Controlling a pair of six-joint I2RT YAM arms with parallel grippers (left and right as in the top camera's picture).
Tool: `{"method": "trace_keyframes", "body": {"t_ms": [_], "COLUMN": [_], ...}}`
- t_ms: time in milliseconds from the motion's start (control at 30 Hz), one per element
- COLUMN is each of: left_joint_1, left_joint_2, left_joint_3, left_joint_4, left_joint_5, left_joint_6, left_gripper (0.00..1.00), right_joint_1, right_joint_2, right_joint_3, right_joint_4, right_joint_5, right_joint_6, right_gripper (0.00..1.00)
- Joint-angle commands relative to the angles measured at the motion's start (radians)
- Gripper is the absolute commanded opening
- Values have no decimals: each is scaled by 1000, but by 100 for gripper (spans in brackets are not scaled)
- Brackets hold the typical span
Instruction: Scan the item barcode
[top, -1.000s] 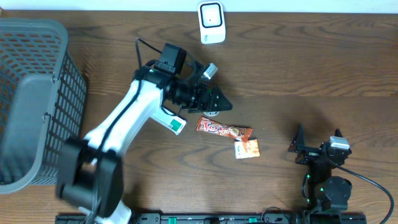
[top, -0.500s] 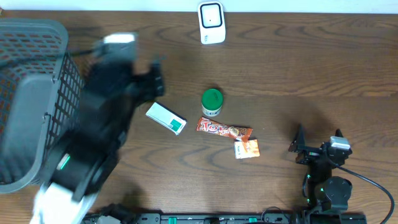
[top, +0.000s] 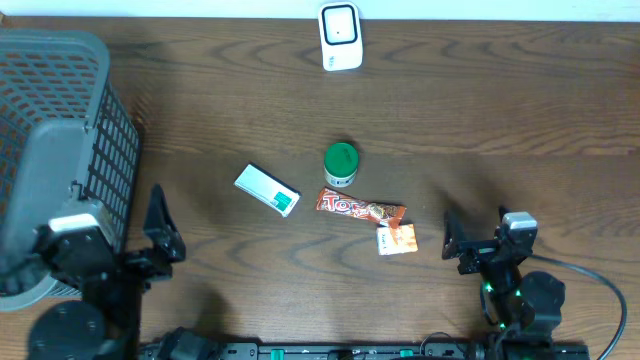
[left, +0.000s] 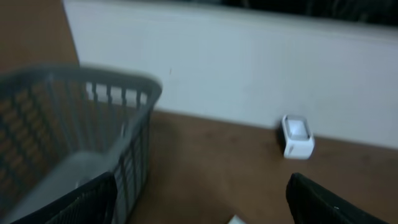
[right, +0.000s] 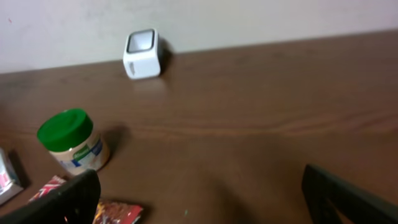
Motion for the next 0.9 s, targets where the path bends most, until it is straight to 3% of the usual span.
{"method": "trace_keyframes", "body": {"t_ms": [0, 233, 367, 533, 867], "left_joint_1": [3, 3, 2, 2, 2], "left_joint_2": [-101, -140, -137, -141, -150], "left_joint_3": [-109, -232, -232, -252, -361], "left_joint_4": [-9, -22, -95, -50, 26], "left_joint_5": [-22, -111, -70, -73, -31], "left_joint_6": [-103, -129, -121, 77, 93], "left_gripper": [87, 87, 87, 87, 88], "right_joint_1": [5, 28, 108, 259, 396], "right_joint_2": [130, 619, 918, 1221, 1427], "right_joint_3": [174, 616, 900, 1219, 1308], "right_joint_4": [-53, -319, -491, -616, -522], "right_joint_5": [-14, 57, 57, 26, -222], "right_joint_6": [-37, -39, -16, -13, -13], "right_gripper": [99, 99, 99, 99, 99]}}
